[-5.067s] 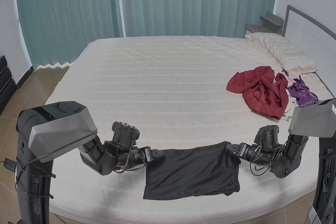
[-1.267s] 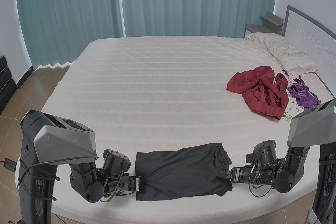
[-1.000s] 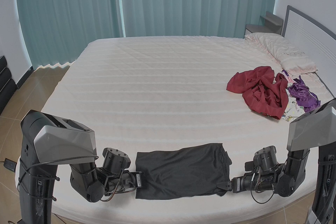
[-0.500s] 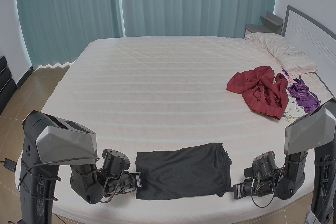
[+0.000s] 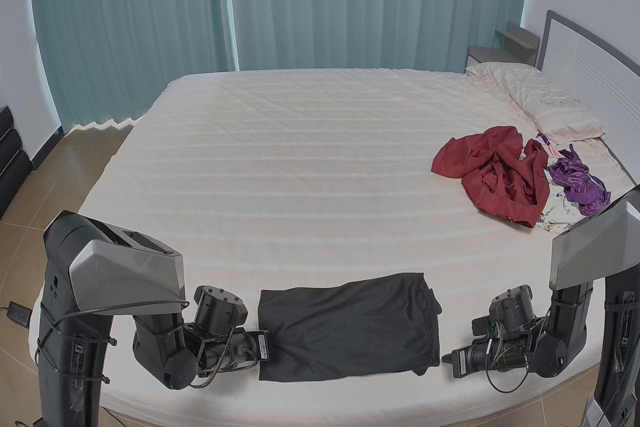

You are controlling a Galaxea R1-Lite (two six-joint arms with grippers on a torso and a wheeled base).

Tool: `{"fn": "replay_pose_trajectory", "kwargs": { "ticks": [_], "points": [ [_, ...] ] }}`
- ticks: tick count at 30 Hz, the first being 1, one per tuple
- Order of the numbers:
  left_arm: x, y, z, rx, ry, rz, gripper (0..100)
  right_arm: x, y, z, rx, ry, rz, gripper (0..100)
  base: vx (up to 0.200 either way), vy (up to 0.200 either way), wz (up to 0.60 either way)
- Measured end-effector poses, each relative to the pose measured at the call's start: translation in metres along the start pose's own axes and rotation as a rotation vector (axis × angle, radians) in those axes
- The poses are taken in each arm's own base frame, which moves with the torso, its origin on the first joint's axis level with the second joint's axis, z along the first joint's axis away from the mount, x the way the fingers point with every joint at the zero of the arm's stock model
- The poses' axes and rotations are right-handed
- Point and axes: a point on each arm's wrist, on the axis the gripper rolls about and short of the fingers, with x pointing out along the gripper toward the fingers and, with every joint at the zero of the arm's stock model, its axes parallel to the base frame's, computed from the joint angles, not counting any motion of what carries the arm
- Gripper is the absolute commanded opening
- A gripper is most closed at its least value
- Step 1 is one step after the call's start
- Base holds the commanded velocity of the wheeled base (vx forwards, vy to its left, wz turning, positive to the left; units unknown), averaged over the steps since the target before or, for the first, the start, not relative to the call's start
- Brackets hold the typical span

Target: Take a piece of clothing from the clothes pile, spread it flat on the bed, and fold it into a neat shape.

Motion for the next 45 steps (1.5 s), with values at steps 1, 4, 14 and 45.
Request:
{"fn": "replay_pose_trajectory", "kwargs": {
  "ticks": [1, 4, 14, 45],
  "points": [
    [0.000, 0.000, 0.000, 0.000, 0.000, 0.000, 0, 0.000, 0.000, 0.000, -0.001, 0.001, 0.004, 0, 0.000, 0.000, 0.00],
    [0.000, 0.000, 0.000, 0.000, 0.001, 0.000, 0, 0.000, 0.002, -0.002, -0.024, 0.008, 0.010, 100, 0.000, 0.000, 0.00],
    [0.000, 0.000, 0.000, -0.001, 0.001, 0.001, 0, 0.006, 0.015, -0.002, -0.021, 0.002, 0.041, 100, 0.000, 0.000, 0.00],
    [0.000, 0.001, -0.002, 0.001, -0.006, -0.005, 0, 0.020, 0.010, -0.013, -0.097, -0.025, -0.070, 100, 0.000, 0.000, 0.00]
  ]
}}
